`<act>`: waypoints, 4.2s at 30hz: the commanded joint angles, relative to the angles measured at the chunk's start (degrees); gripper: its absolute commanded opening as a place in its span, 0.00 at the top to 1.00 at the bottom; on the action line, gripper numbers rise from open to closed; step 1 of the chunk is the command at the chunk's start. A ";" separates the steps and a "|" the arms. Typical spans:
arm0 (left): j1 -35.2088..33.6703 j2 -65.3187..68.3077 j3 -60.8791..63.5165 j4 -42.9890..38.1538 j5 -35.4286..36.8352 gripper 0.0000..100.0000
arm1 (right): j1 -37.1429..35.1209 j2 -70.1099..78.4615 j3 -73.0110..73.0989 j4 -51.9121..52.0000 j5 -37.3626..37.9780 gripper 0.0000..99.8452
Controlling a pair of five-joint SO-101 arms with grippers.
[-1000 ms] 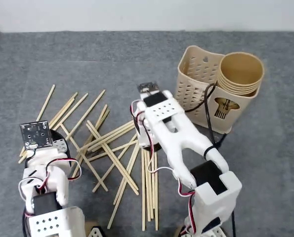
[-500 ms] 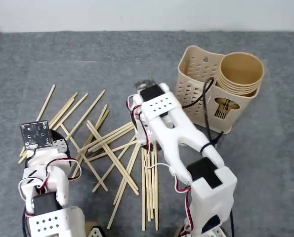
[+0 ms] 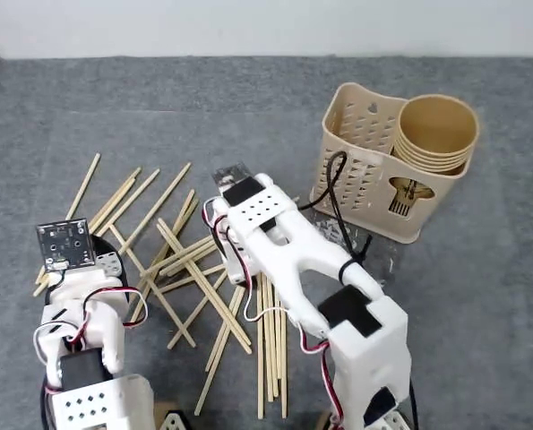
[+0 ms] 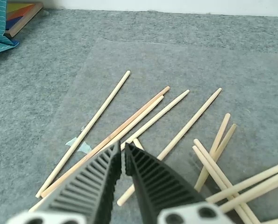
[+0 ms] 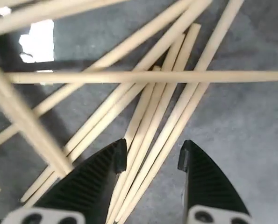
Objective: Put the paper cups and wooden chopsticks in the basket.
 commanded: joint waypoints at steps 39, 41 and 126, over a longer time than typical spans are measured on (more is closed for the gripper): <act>0.18 -0.70 -0.40 -1.23 0.00 0.98 | 3.91 -20.35 2.37 -4.88 4.66 0.99; 0.18 -0.70 -0.40 -1.23 0.00 0.98 | 4.53 -22.55 2.29 -5.14 4.75 0.99; 0.26 -0.70 -0.31 -1.23 0.00 0.98 | 34.68 -25.01 -29.19 -33.54 22.33 0.93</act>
